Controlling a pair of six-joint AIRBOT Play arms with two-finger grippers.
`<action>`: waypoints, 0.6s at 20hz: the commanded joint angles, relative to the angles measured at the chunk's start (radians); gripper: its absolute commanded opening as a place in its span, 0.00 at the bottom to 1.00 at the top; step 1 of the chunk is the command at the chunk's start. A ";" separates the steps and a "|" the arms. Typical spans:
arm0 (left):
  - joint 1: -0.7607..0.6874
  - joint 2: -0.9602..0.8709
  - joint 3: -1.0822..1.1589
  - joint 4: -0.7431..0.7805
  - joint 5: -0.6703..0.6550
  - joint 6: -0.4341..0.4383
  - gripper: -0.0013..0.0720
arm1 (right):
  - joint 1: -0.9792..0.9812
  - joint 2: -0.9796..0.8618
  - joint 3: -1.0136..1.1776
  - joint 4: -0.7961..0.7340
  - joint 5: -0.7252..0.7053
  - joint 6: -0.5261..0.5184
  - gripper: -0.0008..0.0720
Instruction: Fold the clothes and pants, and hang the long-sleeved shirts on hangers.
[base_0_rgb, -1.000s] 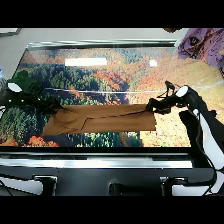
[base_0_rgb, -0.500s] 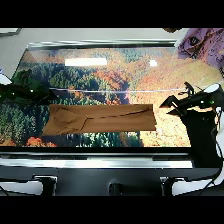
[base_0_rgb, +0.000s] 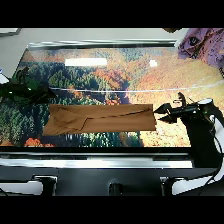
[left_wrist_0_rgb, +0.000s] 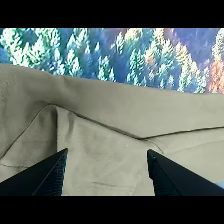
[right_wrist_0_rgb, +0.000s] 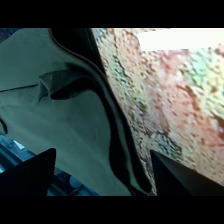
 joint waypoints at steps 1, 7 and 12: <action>0.001 0.001 0.001 0.001 0.001 -0.012 0.77 | 0.021 -0.004 -0.054 0.040 -0.051 -0.042 0.92; -0.012 0.000 0.001 -0.009 0.001 -0.022 0.70 | 0.166 0.016 -0.056 0.039 -0.084 -0.026 0.06; -0.139 -0.022 0.001 -0.124 0.069 -0.053 0.05 | 0.160 0.210 0.043 -0.143 -0.057 0.179 0.06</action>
